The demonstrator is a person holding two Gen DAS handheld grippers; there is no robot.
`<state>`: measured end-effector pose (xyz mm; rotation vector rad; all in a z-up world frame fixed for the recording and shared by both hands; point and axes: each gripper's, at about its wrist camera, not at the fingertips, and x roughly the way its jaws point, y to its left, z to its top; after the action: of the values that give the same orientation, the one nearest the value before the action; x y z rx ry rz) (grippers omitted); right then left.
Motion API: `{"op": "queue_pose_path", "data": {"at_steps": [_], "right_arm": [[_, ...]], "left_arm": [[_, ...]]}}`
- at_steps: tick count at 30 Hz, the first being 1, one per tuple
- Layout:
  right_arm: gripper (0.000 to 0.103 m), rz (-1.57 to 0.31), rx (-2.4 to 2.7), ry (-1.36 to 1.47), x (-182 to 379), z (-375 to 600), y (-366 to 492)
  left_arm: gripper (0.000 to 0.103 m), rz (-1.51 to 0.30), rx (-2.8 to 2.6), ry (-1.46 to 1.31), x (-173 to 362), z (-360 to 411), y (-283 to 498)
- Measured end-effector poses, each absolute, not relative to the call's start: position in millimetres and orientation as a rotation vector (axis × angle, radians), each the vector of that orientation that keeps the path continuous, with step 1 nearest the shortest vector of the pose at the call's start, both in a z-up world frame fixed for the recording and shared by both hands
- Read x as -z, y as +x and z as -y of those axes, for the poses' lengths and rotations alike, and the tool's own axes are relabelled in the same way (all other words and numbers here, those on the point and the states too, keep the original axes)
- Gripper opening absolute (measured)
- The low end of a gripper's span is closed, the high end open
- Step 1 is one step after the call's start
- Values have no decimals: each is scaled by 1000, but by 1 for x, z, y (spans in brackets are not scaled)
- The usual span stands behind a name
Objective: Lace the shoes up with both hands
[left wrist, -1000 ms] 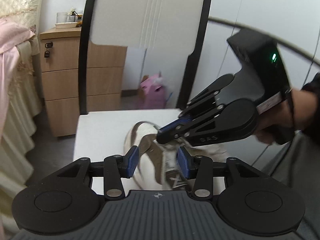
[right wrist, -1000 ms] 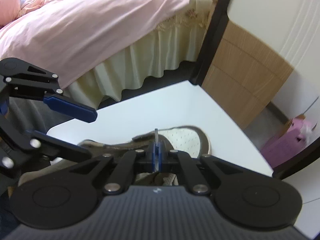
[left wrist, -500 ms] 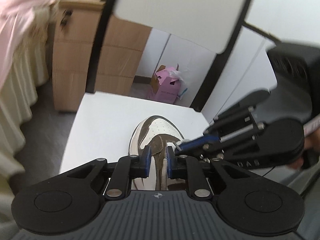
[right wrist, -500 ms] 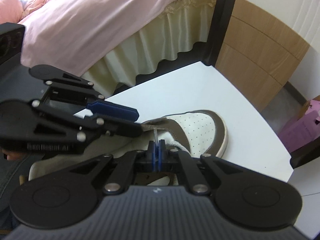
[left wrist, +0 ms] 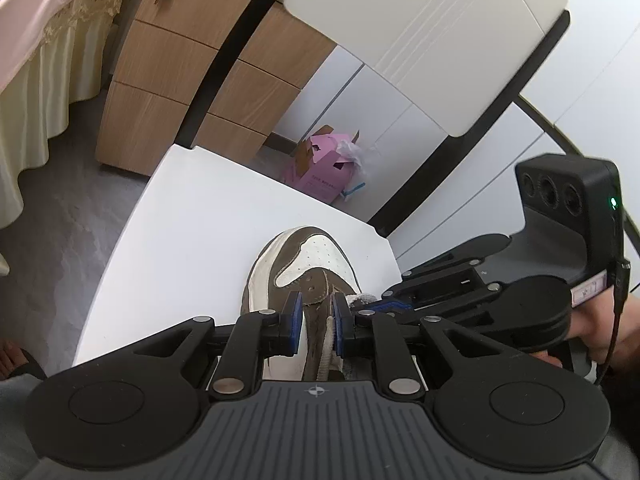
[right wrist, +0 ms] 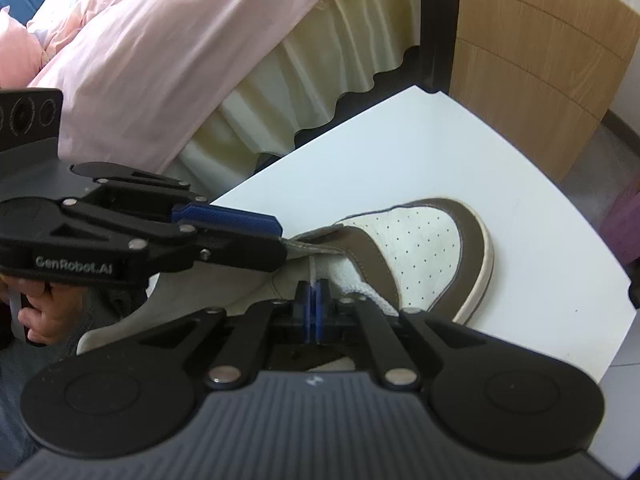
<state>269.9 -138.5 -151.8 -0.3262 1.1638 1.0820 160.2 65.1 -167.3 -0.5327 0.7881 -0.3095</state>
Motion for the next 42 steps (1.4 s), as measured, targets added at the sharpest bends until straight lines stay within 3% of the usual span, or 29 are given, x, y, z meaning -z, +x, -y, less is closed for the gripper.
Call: {"op": "queue_pose_path", "data": {"at_steps": [6,15,33,42], "right_arm": [[2,-1178,-1080,-339,157,130,273],[3,-1108,-1066,-370,154,134,262],[3,-883,-988,-548,145,122,233],[3,-896,-937,-477,155,122,239]], "left_arm": [[18,-782,318,-463,165,-57,160],[18,-702,348,97,155,-1,129],[18,-736,387,123,157,-8,138],[18,-729,389,84,166,-11,144]]}}
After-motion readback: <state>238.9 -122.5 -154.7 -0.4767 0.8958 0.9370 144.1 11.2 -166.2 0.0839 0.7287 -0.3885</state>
